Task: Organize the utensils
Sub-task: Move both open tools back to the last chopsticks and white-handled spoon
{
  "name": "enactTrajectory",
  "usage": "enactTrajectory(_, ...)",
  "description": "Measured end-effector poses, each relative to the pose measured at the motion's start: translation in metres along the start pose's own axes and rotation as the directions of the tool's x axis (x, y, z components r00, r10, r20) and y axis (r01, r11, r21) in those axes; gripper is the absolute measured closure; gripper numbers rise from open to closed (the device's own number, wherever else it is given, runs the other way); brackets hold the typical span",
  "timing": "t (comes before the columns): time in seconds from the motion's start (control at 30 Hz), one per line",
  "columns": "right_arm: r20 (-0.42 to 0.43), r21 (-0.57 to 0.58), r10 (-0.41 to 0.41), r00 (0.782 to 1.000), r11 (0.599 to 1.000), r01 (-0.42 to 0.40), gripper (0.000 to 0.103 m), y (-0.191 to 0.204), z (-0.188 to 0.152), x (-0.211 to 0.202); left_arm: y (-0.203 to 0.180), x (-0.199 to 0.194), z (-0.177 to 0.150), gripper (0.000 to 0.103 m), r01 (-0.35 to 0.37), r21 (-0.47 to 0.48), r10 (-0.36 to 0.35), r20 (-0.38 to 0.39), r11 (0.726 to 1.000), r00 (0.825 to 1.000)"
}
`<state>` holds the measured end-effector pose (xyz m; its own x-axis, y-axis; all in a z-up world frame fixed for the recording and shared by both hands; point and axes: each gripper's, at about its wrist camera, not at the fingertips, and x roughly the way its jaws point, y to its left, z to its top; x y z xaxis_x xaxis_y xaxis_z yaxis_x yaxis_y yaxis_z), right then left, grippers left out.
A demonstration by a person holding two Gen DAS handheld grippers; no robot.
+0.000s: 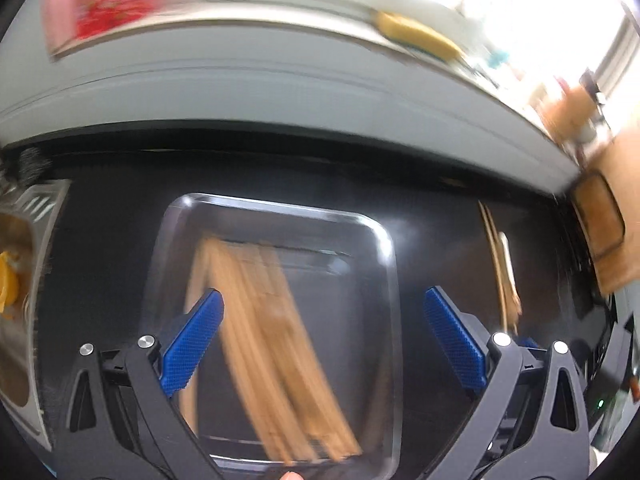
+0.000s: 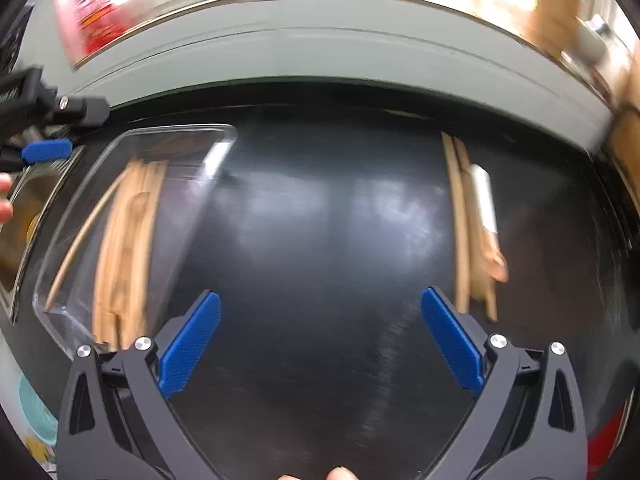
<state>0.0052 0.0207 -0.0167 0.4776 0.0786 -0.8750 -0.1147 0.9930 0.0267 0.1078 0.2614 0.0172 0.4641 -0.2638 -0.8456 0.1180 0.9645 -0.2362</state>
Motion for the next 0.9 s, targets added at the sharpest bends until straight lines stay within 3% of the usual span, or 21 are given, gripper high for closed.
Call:
enactTrajectory(0.3, -0.041, 0.159, -0.099, 0.994, 0.982, 0.104, 0.006, -0.120, -0.029, -0.013, -0.131, 0.065, -0.013, 0.005, 0.033, 0.180, -0.012, -0.115, 0.983, 0.993)
enactTrajectory(0.47, -0.052, 0.192, -0.099, 0.994, 0.976, 0.108, 0.006, -0.162, -0.038, -0.010, -0.191, 0.104, -0.020, 0.005, 0.020, 0.255, 0.019, -0.153, 0.967, 0.988)
enactTrajectory(0.67, -0.029, 0.201, -0.091, 0.995, 0.975, 0.095, 0.006, -0.194, -0.018, -0.006, -0.229, 0.143, -0.025, 0.005, 0.019, 0.287, 0.045, -0.213, 0.958, 0.976)
enactTrajectory(0.9, -0.037, 0.193, -0.063, 0.997, 0.979, 0.069, 0.006, -0.221, 0.010, 0.013, -0.239, 0.178, -0.019, 0.005, -0.013, 0.275, 0.089, -0.266, 0.961, 0.960)
